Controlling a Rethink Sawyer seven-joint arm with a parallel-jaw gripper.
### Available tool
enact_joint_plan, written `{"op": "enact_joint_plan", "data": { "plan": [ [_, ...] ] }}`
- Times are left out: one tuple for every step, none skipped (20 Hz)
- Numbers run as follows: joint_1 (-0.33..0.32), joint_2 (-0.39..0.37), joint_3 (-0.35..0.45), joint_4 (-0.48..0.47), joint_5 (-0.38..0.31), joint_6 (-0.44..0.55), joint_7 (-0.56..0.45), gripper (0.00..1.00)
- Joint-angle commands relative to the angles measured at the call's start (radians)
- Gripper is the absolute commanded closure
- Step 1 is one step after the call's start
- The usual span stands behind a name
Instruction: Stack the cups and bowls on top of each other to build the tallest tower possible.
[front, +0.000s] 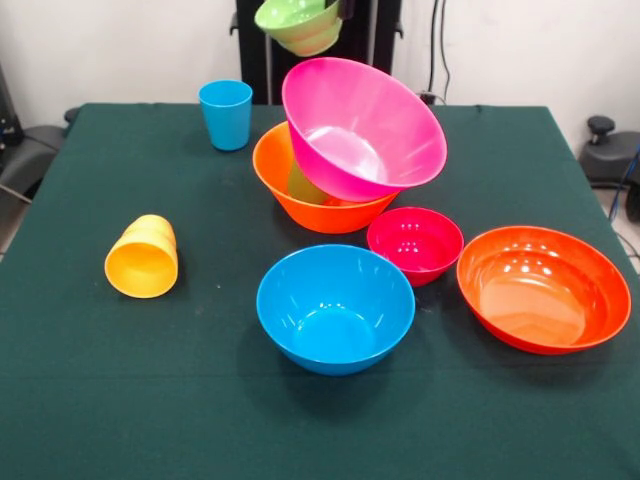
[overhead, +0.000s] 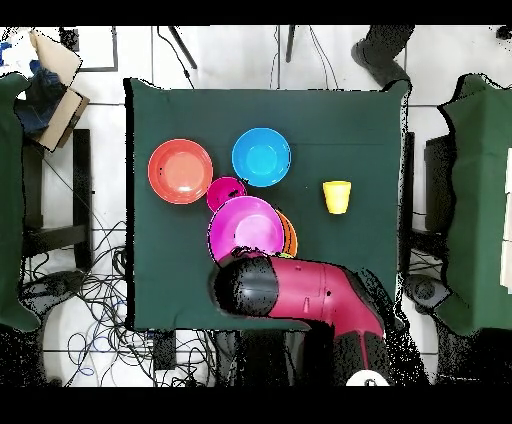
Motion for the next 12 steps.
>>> {"op": "enact_joint_plan", "data": {
  "plan": [
    [-0.103,0.093,0.048,-0.009,-0.008,-0.126,-0.027,1.00],
    [-0.111,0.087,0.049,-0.006,-0.017,-0.125,-0.039,1.00],
    [-0.115,0.084,0.050,-0.005,-0.017,-0.120,-0.040,1.00],
    [-0.110,0.071,0.046,-0.007,-0.020,-0.101,-0.036,1.00],
    [-0.112,0.063,0.046,-0.010,-0.021,-0.087,-0.036,1.00],
    [-0.102,0.046,0.042,-0.011,-0.020,-0.063,-0.028,1.00],
    [-0.098,0.035,0.040,-0.016,-0.020,-0.043,-0.022,1.00],
    [-0.076,0.016,0.028,-0.019,-0.022,-0.016,0.002,1.00],
    [-0.067,0.006,0.026,-0.017,-0.021,-0.006,0.010,1.00],
    [-0.052,-0.004,0.020,-0.019,-0.019,0.009,0.023,1.00],
    [-0.037,-0.009,0.013,-0.023,-0.020,0.022,0.037,1.00],
    [-0.004,-0.024,-0.005,-0.031,-0.023,0.053,0.072,1.00]
  ]
}}
